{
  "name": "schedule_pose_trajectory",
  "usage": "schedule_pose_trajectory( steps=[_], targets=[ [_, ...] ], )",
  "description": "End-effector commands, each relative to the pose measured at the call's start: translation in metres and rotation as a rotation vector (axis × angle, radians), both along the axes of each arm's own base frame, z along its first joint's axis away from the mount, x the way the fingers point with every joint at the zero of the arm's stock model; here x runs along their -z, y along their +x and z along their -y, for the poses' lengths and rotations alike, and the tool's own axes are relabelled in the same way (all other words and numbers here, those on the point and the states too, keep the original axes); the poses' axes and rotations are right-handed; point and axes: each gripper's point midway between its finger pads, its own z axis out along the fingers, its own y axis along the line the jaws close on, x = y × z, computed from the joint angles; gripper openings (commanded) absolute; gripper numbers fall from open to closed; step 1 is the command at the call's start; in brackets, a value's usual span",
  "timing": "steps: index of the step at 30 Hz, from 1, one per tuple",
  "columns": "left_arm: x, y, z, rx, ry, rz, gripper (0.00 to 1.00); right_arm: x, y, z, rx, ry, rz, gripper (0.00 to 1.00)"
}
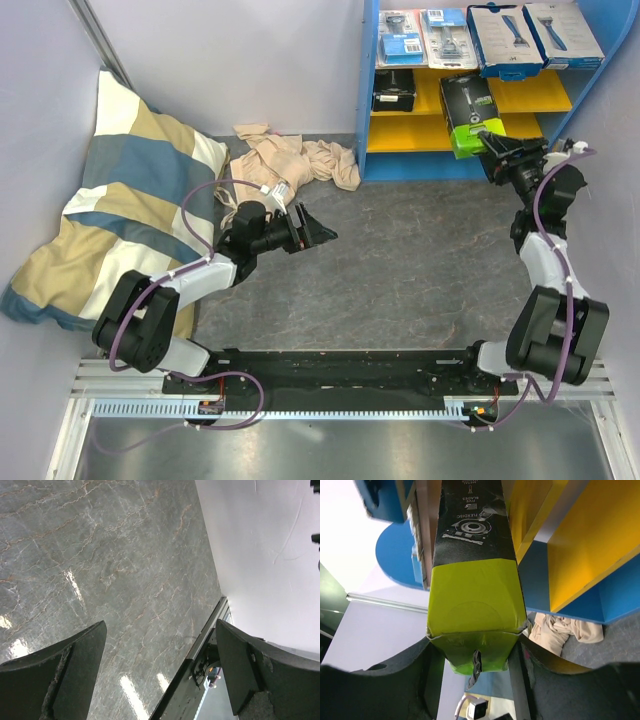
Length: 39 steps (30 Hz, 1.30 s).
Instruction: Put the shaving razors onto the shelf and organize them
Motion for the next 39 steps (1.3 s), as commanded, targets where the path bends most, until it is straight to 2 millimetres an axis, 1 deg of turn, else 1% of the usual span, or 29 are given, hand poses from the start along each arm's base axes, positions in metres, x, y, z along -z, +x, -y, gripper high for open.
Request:
schedule_pose_trajectory(
  steps=[1, 2, 3, 5, 6, 8, 9, 11, 13, 14, 16, 17, 18, 20, 21, 22, 23, 24, 25, 26, 29, 34, 36, 39],
  targets=[
    [-0.003, 0.002, -0.001, 0.015, -0.01, 0.045, 0.96, -0.06, 0.013, 0.003, -0.007, -0.049, 0.189, 0.38],
    [-0.003, 0.002, -0.001, 0.015, -0.011, 0.045, 0.96, -0.065, 0.017, 0.003, -0.004, -0.044, 0.197, 0.38],
    [-0.002, 0.002, -0.001, 0.014, -0.013, 0.043, 0.96, -0.058, 0.025, 0.001, -0.011, -0.036, 0.181, 0.38],
    [-0.001, 0.003, -0.001, 0.012, -0.013, 0.039, 0.96, -0.062, 0.034, 0.0, -0.003, -0.035, 0.192, 0.38],
    [-0.001, 0.003, -0.002, 0.011, -0.015, 0.038, 0.96, -0.055, 0.04, -0.007, -0.015, -0.028, 0.176, 0.37],
    [-0.001, 0.003, -0.002, 0.011, -0.02, 0.037, 0.96, -0.056, 0.048, -0.009, 0.005, -0.029, 0.181, 0.37],
    [-0.001, 0.003, -0.002, 0.011, -0.021, 0.038, 0.96, -0.051, 0.054, -0.012, 0.001, -0.025, 0.169, 0.37],
    [-0.001, 0.002, -0.003, 0.009, -0.024, 0.036, 0.96, -0.053, 0.059, -0.01, 0.012, -0.017, 0.181, 0.37],
    [0.0, 0.001, -0.004, 0.005, -0.025, 0.036, 0.96, -0.05, 0.066, -0.004, 0.035, -0.001, 0.18, 0.37],
    [-0.002, 0.002, -0.004, 0.004, -0.029, 0.037, 0.96, -0.055, 0.069, -0.003, 0.039, -0.001, 0.189, 0.37],
    [0.0, 0.0, -0.004, 0.006, -0.028, 0.034, 0.96, -0.052, 0.077, -0.005, 0.04, -0.004, 0.179, 0.37],
    [0.0, 0.0, -0.004, 0.007, -0.029, 0.033, 0.96, -0.057, 0.081, -0.007, 0.039, -0.014, 0.19, 0.37],
    [0.0, 0.0, -0.004, 0.006, -0.029, 0.035, 0.96, -0.051, 0.087, -0.012, 0.029, -0.012, 0.174, 0.37],
    [0.002, 0.0, -0.004, 0.006, -0.031, 0.029, 0.96, -0.052, 0.094, -0.015, 0.029, -0.011, 0.174, 0.37],
    [0.003, 0.0, -0.004, 0.006, -0.03, 0.028, 0.96, -0.045, 0.099, -0.019, 0.026, -0.005, 0.157, 0.37],
    [0.004, -0.001, -0.004, 0.005, -0.031, 0.024, 0.96, -0.043, 0.102, -0.019, 0.035, 0.0, 0.144, 0.37],
    [0.005, -0.001, -0.004, 0.005, -0.034, 0.02, 0.96, -0.044, 0.105, -0.021, 0.037, 0.001, 0.144, 0.37],
    [0.006, -0.002, -0.004, 0.005, -0.036, 0.017, 0.96, -0.039, 0.108, -0.025, 0.032, -0.001, 0.134, 0.37],
    [0.007, -0.003, -0.004, 0.007, -0.039, 0.016, 0.96, -0.037, 0.111, -0.025, 0.036, -0.003, 0.117, 0.37],
    [0.007, -0.003, -0.004, 0.004, -0.042, 0.012, 0.96, -0.04, 0.114, -0.029, 0.032, -0.014, 0.124, 0.38],
    [0.01, -0.004, -0.005, 0.003, -0.045, 0.003, 0.96, -0.038, 0.122, -0.034, 0.033, -0.014, 0.114, 0.38],
    [0.012, -0.006, -0.005, 0.0, -0.054, -0.004, 0.96, -0.039, 0.132, -0.044, 0.031, -0.006, 0.106, 0.39],
    [0.013, -0.007, -0.006, -0.001, -0.055, -0.007, 0.96, -0.033, 0.136, -0.049, 0.031, -0.004, 0.086, 0.39],
    [0.014, -0.007, -0.006, -0.005, -0.057, -0.009, 0.96, -0.032, 0.139, -0.054, 0.037, 0.001, 0.08, 0.41]
  ],
)
